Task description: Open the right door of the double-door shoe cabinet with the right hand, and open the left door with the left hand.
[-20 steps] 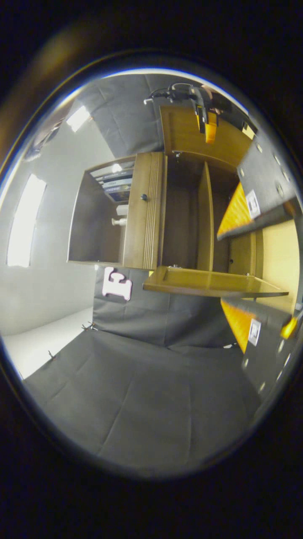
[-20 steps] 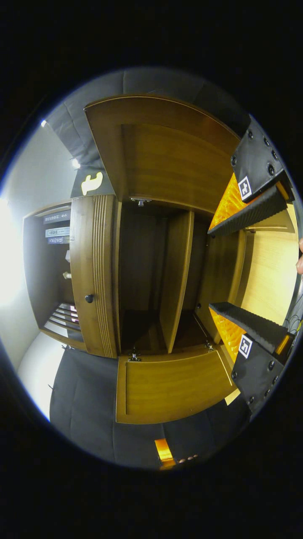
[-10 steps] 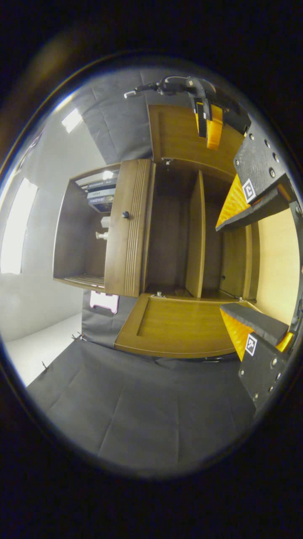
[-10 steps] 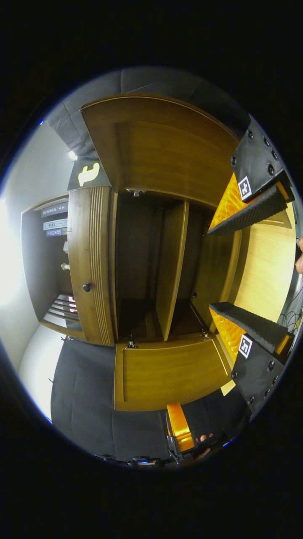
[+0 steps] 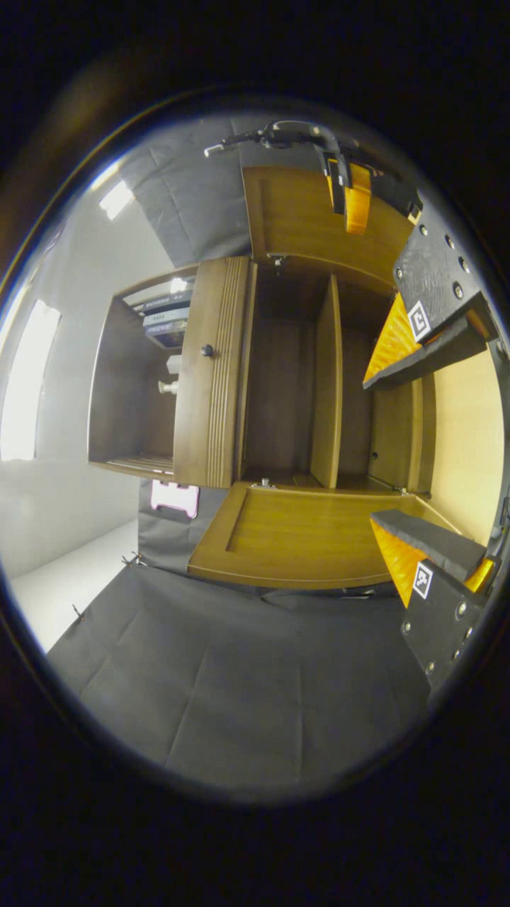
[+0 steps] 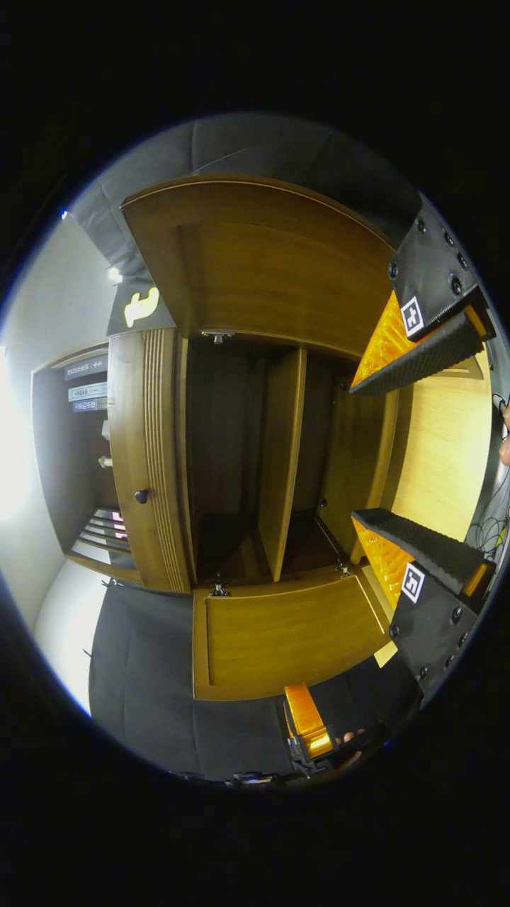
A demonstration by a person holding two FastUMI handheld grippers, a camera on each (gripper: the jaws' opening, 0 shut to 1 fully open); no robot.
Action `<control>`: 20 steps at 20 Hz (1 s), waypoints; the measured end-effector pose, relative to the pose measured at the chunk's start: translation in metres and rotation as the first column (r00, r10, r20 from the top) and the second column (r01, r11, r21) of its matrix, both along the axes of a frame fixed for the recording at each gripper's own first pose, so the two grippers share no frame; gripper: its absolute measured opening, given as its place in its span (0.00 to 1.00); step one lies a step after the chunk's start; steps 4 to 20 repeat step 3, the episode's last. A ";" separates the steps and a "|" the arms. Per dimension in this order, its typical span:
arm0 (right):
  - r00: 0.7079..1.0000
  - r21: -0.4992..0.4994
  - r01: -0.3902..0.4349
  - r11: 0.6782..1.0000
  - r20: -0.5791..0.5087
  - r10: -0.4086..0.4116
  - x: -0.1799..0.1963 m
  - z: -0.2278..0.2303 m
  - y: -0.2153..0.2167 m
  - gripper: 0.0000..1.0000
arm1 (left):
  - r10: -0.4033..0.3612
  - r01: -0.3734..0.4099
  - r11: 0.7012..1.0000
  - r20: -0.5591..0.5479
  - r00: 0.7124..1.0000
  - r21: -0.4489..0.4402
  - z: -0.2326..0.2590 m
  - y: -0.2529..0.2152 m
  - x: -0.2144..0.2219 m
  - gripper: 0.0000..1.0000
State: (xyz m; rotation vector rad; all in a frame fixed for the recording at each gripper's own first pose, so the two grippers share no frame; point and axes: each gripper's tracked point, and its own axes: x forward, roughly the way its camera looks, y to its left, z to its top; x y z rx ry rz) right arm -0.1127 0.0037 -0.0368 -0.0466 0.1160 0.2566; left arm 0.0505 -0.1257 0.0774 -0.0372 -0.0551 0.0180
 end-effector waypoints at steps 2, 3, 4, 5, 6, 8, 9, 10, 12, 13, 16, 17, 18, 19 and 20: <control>1.000 -0.003 -0.010 1.000 -0.004 0.010 -0.001 0.001 0.007 0.96 | -0.001 0.001 0.999 -0.004 1.000 0.035 0.001 0.003 -0.002 0.98; 1.000 -0.008 -0.014 1.000 -0.001 0.014 0.000 0.001 0.010 0.96 | -0.004 0.004 0.999 -0.003 1.000 0.051 0.001 0.005 -0.002 0.98; 1.000 -0.008 -0.014 1.000 -0.001 0.014 0.000 0.001 0.010 0.96 | -0.004 0.004 0.999 -0.003 1.000 0.051 0.001 0.005 -0.002 0.98; 1.000 -0.008 -0.014 1.000 -0.001 0.014 0.000 0.001 0.010 0.96 | -0.004 0.004 0.999 -0.003 1.000 0.051 0.001 0.005 -0.002 0.98; 1.000 -0.008 -0.014 1.000 -0.001 0.014 0.000 0.001 0.010 0.96 | -0.004 0.004 0.999 -0.003 1.000 0.051 0.001 0.005 -0.002 0.98; 1.000 -0.008 -0.014 1.000 -0.001 0.014 0.000 0.001 0.010 0.96 | -0.004 0.004 0.999 -0.003 1.000 0.051 0.001 0.005 -0.002 0.98; 1.000 -0.008 -0.014 1.000 -0.001 0.014 0.000 0.001 0.010 0.96 | -0.004 0.004 0.999 -0.003 1.000 0.051 0.001 0.005 -0.002 0.98; 1.000 -0.008 -0.014 1.000 -0.001 0.014 0.000 0.001 0.010 0.96 | -0.004 0.004 0.999 -0.003 1.000 0.051 0.001 0.005 -0.002 0.98; 1.000 -0.008 -0.014 1.000 -0.001 0.014 0.000 0.001 0.010 0.96 | -0.004 0.004 0.999 -0.003 1.000 0.051 0.001 0.005 -0.002 0.98; 1.000 -0.008 -0.014 1.000 -0.001 0.014 0.000 0.001 0.010 0.96 | -0.004 0.004 0.999 -0.003 1.000 0.051 0.001 0.005 -0.002 0.98; 1.000 -0.008 -0.014 1.000 -0.001 0.014 0.000 0.001 0.010 0.96 | -0.004 0.004 0.999 -0.003 1.000 0.051 0.001 0.005 -0.002 0.98; 1.000 -0.008 -0.014 1.000 -0.001 0.014 0.000 0.001 0.010 0.96 | -0.004 0.004 0.999 -0.003 1.000 0.051 0.001 0.005 -0.002 0.98; 1.000 -0.008 -0.014 1.000 -0.001 0.014 0.000 0.001 0.010 0.96 | -0.004 0.004 0.999 -0.003 1.000 0.051 0.001 0.005 -0.002 0.98; 1.000 -0.008 -0.014 1.000 -0.001 0.014 0.000 0.001 0.010 0.96 | -0.004 0.004 0.999 -0.003 1.000 0.051 0.001 0.005 -0.002 0.98; 1.000 -0.008 -0.014 1.000 -0.001 0.014 0.000 0.001 0.010 0.96 | -0.004 0.004 0.999 -0.003 1.000 0.051 0.001 0.005 -0.002 0.98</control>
